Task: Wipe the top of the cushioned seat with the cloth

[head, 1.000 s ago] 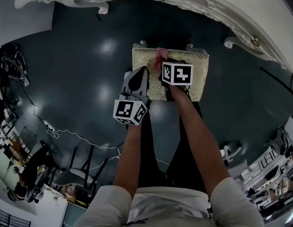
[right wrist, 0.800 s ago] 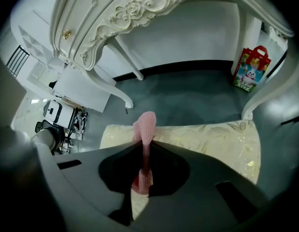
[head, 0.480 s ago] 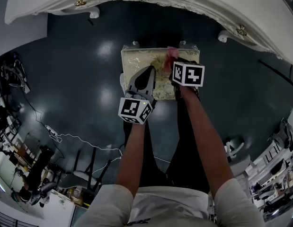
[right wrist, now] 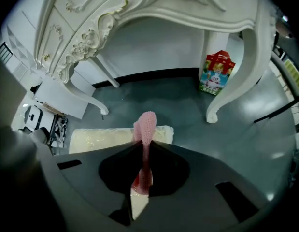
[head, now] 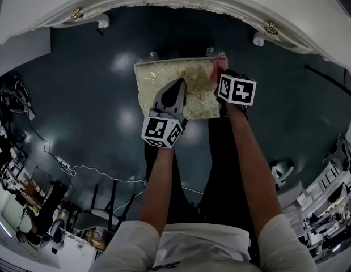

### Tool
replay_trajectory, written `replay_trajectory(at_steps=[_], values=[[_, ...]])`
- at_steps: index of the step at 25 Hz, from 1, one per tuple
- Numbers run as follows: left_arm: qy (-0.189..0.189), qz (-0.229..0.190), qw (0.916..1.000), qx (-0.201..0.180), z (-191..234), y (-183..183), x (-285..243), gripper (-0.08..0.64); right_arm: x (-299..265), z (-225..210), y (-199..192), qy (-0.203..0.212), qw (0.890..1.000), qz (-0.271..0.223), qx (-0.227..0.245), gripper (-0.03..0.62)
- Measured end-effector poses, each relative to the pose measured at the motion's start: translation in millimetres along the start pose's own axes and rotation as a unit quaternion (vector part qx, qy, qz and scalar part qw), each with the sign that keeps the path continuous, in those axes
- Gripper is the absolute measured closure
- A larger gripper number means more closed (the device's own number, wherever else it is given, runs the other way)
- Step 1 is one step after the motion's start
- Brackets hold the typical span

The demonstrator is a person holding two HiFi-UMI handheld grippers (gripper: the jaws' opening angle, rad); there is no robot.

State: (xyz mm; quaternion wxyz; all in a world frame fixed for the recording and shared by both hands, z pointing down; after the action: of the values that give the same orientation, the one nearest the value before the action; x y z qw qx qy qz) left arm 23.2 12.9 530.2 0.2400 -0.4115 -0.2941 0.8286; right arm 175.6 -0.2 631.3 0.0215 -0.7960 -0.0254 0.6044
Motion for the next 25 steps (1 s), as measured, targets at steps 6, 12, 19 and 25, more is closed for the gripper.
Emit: replay_trajectory(at_steps=[6,12,19,25], values=[[-0.006,0.003,1.0000,-0.005,1,0,3,0.546,-1,-40,-6,-0.030,0.998,0.004,-0.047,0.568],[0.010,-0.006,0.9999,0.002,20,3,27,0.546,11,-21,-5,-0.043,0.998,-0.014,-0.036,0.568],[0.057,-0.022,0.9981,0.013,83,11,82,0.546,-10,129,-27,0.068,0.998,-0.011,0.005,0.568],[0.092,-0.028,0.9951,0.021,145,9,133,0.546,-49,249,-39,0.133,0.990,0.007,0.041,0.568]])
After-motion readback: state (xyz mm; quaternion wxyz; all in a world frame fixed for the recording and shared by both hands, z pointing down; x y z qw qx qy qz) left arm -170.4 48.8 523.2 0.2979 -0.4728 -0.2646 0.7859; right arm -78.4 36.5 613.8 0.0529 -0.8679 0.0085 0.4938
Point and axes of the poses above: the fingertips, and each gripper's own axes: x backward along the fingers, z to its left, y out of its top, the point moved 1 cm from there along x, backward along the fingers, and after that the axes turned 8 degrees about z, right-handed, at the moved point
